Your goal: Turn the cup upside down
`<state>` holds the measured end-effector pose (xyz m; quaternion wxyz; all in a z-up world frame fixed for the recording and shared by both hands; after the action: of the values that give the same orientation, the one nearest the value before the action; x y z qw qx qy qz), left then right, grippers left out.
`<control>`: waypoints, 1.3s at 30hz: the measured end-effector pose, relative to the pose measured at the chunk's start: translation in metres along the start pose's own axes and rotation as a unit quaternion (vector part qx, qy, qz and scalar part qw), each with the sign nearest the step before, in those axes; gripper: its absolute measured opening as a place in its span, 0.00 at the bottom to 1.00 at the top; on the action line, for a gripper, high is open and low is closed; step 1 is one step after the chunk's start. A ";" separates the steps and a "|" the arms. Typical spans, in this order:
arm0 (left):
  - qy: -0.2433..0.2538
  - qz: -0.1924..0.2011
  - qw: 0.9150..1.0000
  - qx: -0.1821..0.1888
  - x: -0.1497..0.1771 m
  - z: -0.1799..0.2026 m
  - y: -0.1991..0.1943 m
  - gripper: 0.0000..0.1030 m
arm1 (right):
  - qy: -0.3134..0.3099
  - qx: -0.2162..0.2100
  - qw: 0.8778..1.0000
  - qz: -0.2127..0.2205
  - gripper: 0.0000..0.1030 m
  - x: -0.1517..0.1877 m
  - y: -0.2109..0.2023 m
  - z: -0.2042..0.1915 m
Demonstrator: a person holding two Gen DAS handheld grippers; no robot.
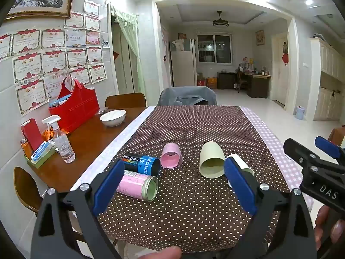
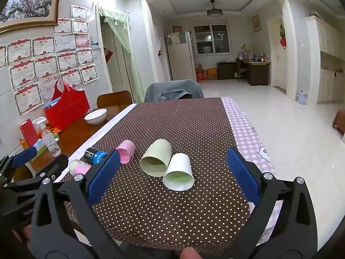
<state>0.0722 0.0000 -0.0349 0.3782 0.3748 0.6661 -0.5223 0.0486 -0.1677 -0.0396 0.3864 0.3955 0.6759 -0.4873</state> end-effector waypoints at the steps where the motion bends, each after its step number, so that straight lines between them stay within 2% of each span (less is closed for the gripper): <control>1: 0.000 0.000 1.000 0.000 0.000 0.000 0.000 0.89 | 0.001 -0.001 1.000 0.000 0.94 0.000 0.000 0.000; 39: -0.002 -0.005 1.000 0.004 0.005 -0.002 0.004 0.89 | -0.009 -0.002 1.000 0.001 0.94 -0.003 0.000 -0.006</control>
<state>0.0739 0.0030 -0.0406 0.3759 0.3720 0.6650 -0.5273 0.0485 -0.1624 -0.0357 0.3937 0.3915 0.6729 -0.4889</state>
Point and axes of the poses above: each gripper's, at about its wrist camera, not at the fingertips, and y roughly the way its jaws point, z to its right, x to its underside, the point moved 8 cm from there along y, roughly the way its jaws point, and after that the axes turned 10 degrees about -x, right-handed, at the moved point
